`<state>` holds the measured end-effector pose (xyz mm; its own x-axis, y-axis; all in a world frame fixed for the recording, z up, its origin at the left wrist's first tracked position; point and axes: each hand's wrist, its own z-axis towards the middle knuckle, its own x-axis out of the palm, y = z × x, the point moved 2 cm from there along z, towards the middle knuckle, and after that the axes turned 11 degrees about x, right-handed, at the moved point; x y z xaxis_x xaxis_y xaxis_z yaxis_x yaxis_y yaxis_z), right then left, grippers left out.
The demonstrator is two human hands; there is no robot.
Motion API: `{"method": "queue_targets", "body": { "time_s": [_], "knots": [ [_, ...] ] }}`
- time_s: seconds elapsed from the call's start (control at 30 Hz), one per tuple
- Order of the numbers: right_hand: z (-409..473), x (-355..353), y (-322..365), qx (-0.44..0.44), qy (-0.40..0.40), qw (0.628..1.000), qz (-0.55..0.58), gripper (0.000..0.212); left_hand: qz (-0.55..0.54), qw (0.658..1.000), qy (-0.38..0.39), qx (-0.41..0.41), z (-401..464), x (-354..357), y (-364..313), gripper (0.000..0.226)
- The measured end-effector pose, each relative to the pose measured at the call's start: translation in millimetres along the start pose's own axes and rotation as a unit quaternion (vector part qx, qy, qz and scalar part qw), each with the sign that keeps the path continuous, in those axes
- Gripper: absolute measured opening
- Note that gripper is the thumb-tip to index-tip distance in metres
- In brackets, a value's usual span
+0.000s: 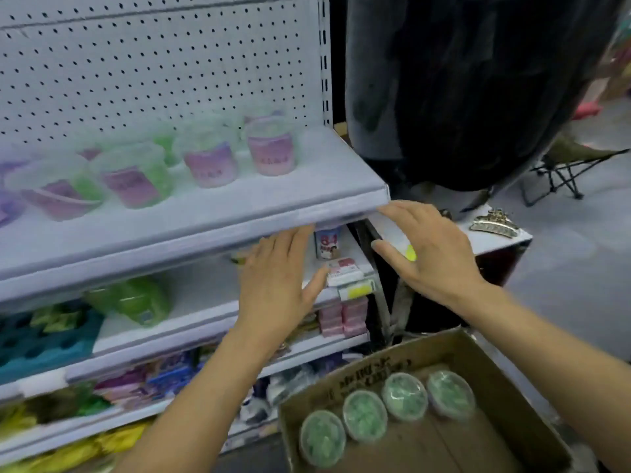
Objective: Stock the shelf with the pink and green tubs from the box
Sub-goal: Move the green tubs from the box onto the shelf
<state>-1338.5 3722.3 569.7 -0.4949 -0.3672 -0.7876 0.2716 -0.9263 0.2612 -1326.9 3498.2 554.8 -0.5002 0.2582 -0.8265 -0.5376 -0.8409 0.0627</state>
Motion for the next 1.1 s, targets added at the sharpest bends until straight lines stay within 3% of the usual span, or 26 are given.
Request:
{"method": "queue_targets", "body": {
  "time_s": [0.27,0.43,0.53,0.63,0.7,0.77,0.83,0.93,1.0,1.03,1.1],
  "knots": [
    [-142,58,-92,0.126,0.200,0.972,-0.006,0.063,-0.133,0.963,0.222,-0.072,-78,112,-102,0.064],
    [-220,117,-139,0.197,0.326,0.925,-0.002,0.071,-0.199,0.911,0.338,-0.129,-137,199,-120,0.068],
    [-257,165,-154,0.267,0.389,0.882,0.014,0.072,-0.250,0.867,0.377,-0.208,-176,248,-121,0.065],
    [-289,219,-169,0.360,0.456,0.813,0.033,0.063,-0.323,0.786,0.388,-0.358,-204,295,-120,0.060],
    [-301,248,-171,0.414,0.466,0.774,0.107,0.051,-0.323,0.748,0.418,-0.401,-219,325,-123,0.057],
    [-306,268,-169,0.489,0.430,0.736,0.185,0.048,-0.308,0.714,0.467,-0.421,-234,348,-129,0.055],
    [-309,285,-172,0.568,0.365,0.701,0.230,0.047,-0.341,0.644,0.486,-0.481,-246,363,-139,0.055],
    [-318,317,-182,0.677,0.324,0.612,0.251,0.045,-0.442,0.458,0.422,-0.645,-257,378,-154,0.056],
    [-327,335,-192,0.733,0.313,0.548,0.254,0.043,-0.492,0.364,0.339,-0.714,-258,385,-160,0.055],
    [-331,343,-197,0.751,0.309,0.525,0.254,0.042,-0.501,0.337,0.299,-0.739,-257,387,-161,0.053],
    [-335,353,-206,0.772,0.294,0.509,0.242,0.042,-0.502,0.318,0.252,-0.764,-257,391,-162,0.048]
  ]
}}
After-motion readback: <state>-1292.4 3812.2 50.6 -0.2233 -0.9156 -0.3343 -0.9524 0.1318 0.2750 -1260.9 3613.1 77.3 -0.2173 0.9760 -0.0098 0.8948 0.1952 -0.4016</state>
